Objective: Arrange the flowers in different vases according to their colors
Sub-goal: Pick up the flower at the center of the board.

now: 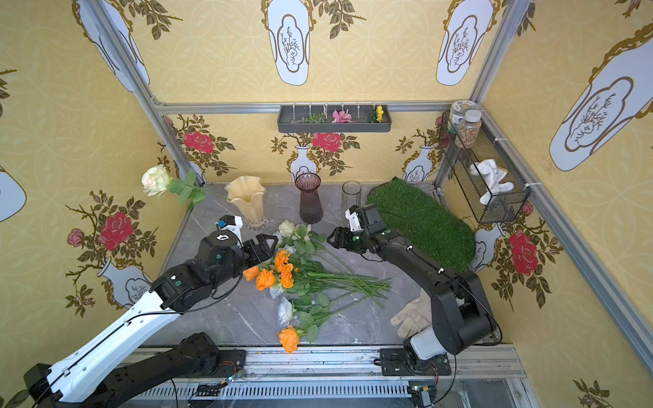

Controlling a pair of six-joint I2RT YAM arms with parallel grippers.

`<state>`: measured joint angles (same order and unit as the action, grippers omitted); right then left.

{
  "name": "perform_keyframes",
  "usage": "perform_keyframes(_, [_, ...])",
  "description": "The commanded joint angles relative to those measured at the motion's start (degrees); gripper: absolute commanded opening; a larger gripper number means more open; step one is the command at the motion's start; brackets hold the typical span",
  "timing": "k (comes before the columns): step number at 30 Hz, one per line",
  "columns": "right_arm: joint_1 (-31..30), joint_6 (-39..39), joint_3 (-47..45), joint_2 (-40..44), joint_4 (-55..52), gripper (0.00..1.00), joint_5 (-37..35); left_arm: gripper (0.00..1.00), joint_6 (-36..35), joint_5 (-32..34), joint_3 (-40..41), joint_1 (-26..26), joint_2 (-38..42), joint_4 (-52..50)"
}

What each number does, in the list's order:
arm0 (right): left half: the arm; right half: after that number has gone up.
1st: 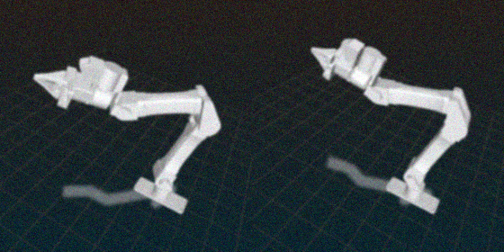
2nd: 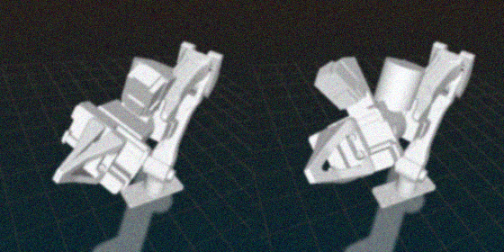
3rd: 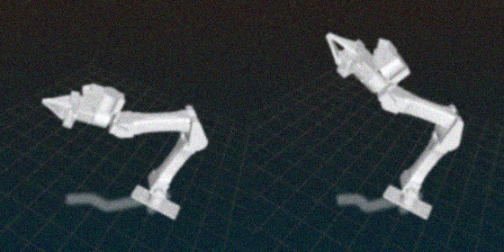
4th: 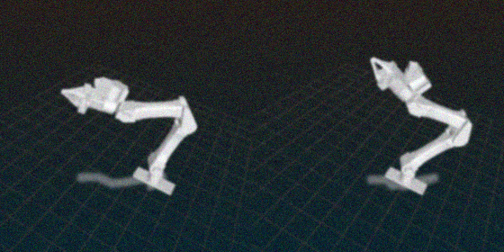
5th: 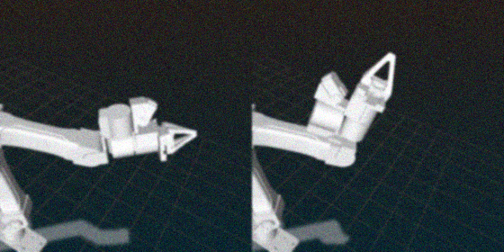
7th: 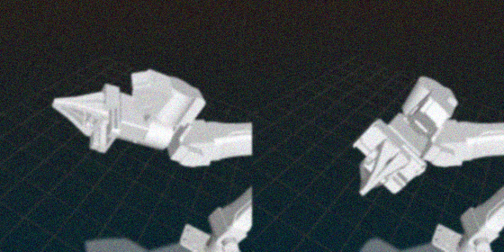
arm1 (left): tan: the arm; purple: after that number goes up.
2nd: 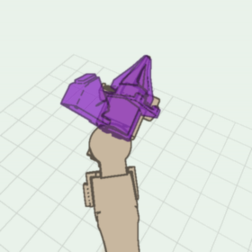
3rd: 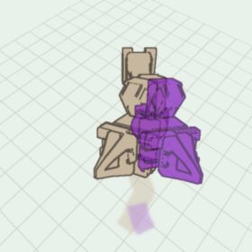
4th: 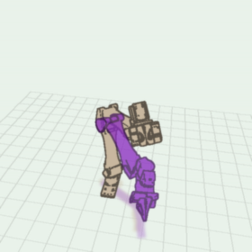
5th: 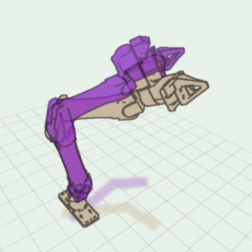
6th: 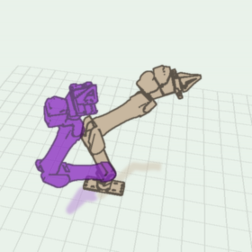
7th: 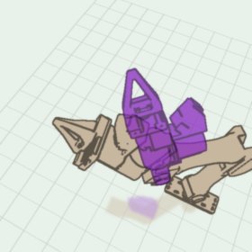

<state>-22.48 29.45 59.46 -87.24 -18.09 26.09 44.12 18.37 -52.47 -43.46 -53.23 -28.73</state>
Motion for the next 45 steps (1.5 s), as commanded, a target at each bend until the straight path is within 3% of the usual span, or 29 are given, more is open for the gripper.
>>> perform_keyframes(1, [-0.04,-3.88,1.51,-3.38,-6.24,0.63,1.82,0.94,0.70,2.49,3.12,-3.19,-1.48,7.15])
perform_keyframes(10, [-0.41,-7.07,3.66,-12.60,-6.83,0.48,0.59,1.00,1.61,3.69,8.62,-3.95,-1.79,14.71])
perform_keyframes(22, [-8.29,-13.06,12.24,-23.06,-11.86,0.50,-9.01,1.00,-0.23,3.32,10.54,-4.00,-1.64,17.98])
perform_keyframes(25, [-8.37,-13.69,13.65,-24.11,-12.62,0.41,-10.13,1.00,-0.39,3.53,11.06,-3.91,-1.52,18.46])
perform_keyframes(34, [-12.10,-20.37,22.89,-24.54,-22.27,0.02,-17.33,1.00,-0.52,3.95,11.33,-3.91,-1.68,18.92])
perform_keyframes(40, [-15.57,-24.98,28.97,-23.53,-30.38,0.00,-25.93,1.00,-0.35,4.04,11.35,-3.63,-1.83,19.15])
perform_keyframes(45, [-17.89,-27.57,29.70,-18.40,-31.75,0.00,-27.94,1.00,-0.35,3.79,11.36,-3.56,-1.66,19.18])
